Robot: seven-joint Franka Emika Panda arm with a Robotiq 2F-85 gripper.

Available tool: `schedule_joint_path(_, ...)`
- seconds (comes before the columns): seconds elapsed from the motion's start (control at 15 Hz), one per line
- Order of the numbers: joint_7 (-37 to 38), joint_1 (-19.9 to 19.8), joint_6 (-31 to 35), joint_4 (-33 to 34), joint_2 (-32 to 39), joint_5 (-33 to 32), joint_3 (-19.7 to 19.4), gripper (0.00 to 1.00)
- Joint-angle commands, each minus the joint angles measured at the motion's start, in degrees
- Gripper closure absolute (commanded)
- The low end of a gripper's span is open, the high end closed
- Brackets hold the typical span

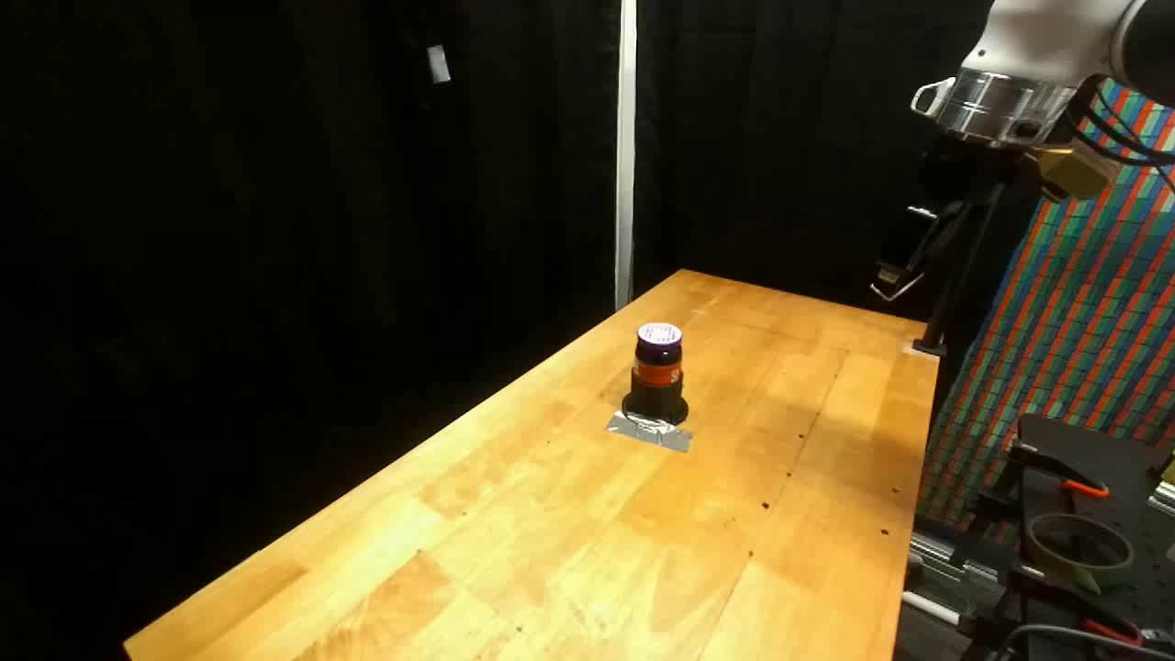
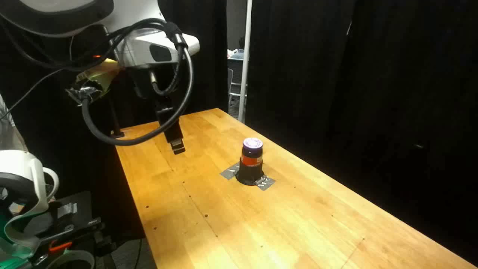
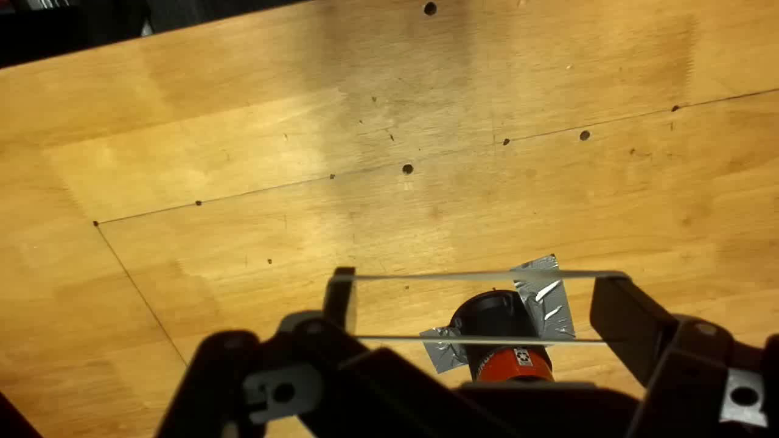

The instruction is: Place the elastic band over the brown cup

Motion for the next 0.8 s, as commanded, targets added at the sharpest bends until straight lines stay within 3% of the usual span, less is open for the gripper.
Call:
schedule_joint_path(0.0, 0.1, 0.2, -0.2, 0.2, -0.1, -0.1, -0.2, 0.0)
schedule_joint_path(0.33, 0.1, 0.2, -0.2, 0.2, -0.2, -0.1, -0.2, 0.0)
schedule_joint_path(0.73, 4.8, 0.4, -5.0, 13.9, 14.6, -2.7, 4.0, 0.0)
